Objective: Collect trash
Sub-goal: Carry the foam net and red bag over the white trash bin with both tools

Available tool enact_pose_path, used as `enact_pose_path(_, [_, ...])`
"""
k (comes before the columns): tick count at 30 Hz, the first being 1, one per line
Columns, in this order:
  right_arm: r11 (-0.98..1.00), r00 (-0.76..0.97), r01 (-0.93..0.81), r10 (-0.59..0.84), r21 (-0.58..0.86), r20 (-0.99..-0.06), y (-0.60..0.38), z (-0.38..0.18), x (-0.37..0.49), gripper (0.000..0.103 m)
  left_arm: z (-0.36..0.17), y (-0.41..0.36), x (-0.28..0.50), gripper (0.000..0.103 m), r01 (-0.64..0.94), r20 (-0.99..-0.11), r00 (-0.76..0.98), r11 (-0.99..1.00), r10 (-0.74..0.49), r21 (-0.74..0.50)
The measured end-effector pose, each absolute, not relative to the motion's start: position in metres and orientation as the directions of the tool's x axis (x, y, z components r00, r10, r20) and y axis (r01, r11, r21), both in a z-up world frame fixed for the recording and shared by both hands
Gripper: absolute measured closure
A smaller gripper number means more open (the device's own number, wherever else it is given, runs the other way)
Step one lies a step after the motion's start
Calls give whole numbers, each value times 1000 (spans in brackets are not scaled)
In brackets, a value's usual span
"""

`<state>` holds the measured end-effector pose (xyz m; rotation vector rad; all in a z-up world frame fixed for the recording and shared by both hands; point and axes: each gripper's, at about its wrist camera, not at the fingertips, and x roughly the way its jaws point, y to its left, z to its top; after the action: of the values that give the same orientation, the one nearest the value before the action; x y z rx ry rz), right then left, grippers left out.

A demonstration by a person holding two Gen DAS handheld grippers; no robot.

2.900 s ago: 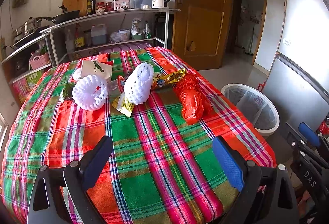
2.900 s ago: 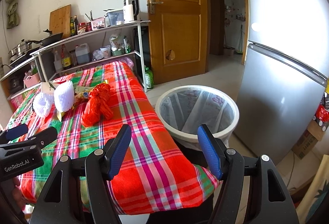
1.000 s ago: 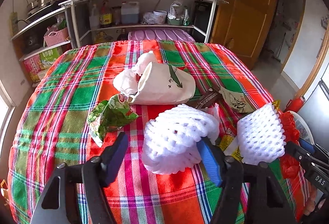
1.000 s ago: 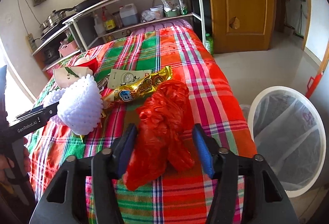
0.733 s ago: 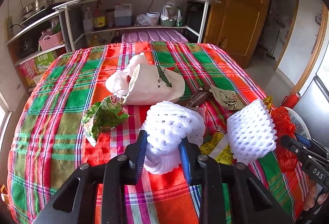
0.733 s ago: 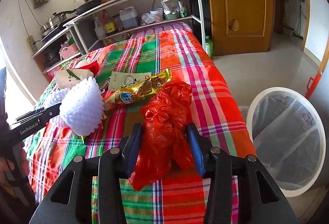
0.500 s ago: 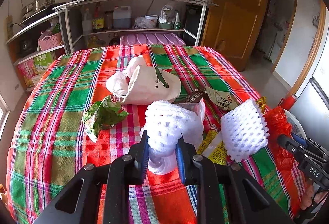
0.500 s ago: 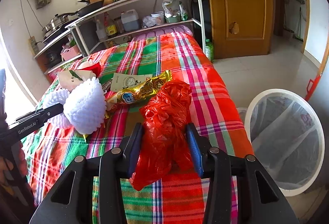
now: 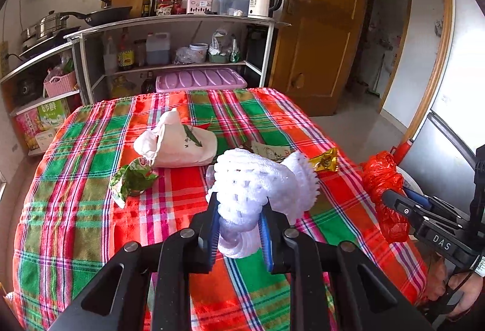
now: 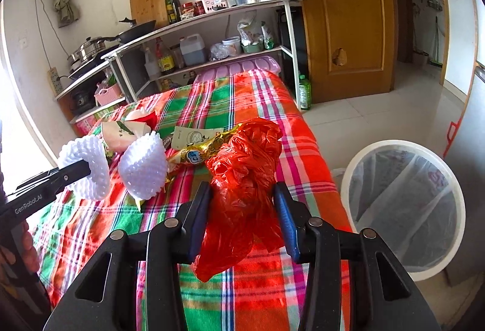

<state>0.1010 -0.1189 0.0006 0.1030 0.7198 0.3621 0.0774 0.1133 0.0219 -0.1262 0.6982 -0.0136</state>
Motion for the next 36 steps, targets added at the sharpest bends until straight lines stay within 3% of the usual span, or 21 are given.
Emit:
enact_pose_path(18, [978, 785, -112, 195, 175, -589, -209, 26, 75, 60, 29, 3, 100, 80, 194, -629, 743, 973, -228, -123])
enact_pose_path(27, [991, 796, 0, 83, 137, -600, -254, 23, 75, 60, 27, -60, 117, 79, 277, -624, 740, 959, -251, -58])
enact_pose_path(36, [991, 774, 75, 15, 114, -633, -292, 4, 85, 60, 13, -111, 144, 79, 360, -655, 683, 929, -323, -83])
